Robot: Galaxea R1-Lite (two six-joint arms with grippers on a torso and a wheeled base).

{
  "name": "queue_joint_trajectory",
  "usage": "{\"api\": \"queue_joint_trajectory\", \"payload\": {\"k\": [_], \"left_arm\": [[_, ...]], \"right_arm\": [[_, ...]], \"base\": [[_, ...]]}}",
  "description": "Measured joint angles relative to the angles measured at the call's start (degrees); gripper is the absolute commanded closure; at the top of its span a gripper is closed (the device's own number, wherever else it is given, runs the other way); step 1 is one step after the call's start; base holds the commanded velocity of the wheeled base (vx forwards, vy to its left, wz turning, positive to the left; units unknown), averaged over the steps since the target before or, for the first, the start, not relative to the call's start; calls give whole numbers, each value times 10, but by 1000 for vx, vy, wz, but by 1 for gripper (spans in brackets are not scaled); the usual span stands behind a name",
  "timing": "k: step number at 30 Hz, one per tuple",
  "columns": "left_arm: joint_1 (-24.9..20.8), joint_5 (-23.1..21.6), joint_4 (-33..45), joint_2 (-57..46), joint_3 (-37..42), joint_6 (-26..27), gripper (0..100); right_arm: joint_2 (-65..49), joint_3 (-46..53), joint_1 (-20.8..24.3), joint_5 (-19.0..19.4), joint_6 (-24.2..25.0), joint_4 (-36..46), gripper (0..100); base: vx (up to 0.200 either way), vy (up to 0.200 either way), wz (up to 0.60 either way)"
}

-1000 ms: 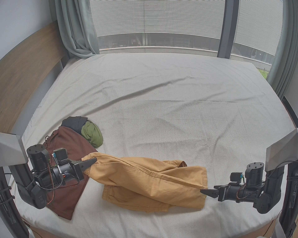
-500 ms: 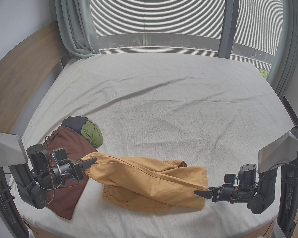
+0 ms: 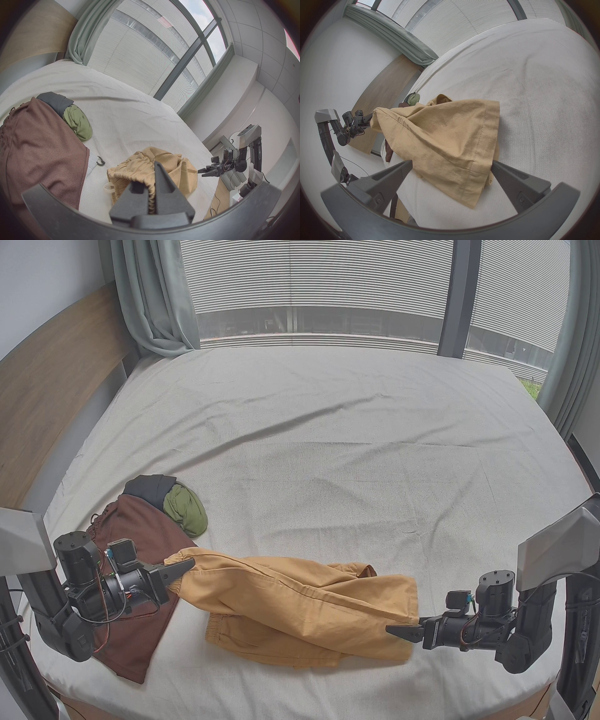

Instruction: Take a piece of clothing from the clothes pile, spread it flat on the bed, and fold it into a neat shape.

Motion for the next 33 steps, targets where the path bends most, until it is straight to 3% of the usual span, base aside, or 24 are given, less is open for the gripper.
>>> {"api": "queue_joint_trajectory", "payload": {"k": [11, 20, 33], "left_arm": [[-1, 0, 0, 1, 0, 0, 100], [0, 0, 0, 2, 0, 0, 100], [5, 0, 0, 7, -3, 0, 100]], "right_arm": [[-41, 25, 3, 5, -2, 1, 0], [-65, 52, 1, 75, -3, 2, 0], [-51, 64, -42, 118, -20, 2, 0]], "base": [[0, 0, 0], [0, 0, 0], [0, 0, 0]]}}
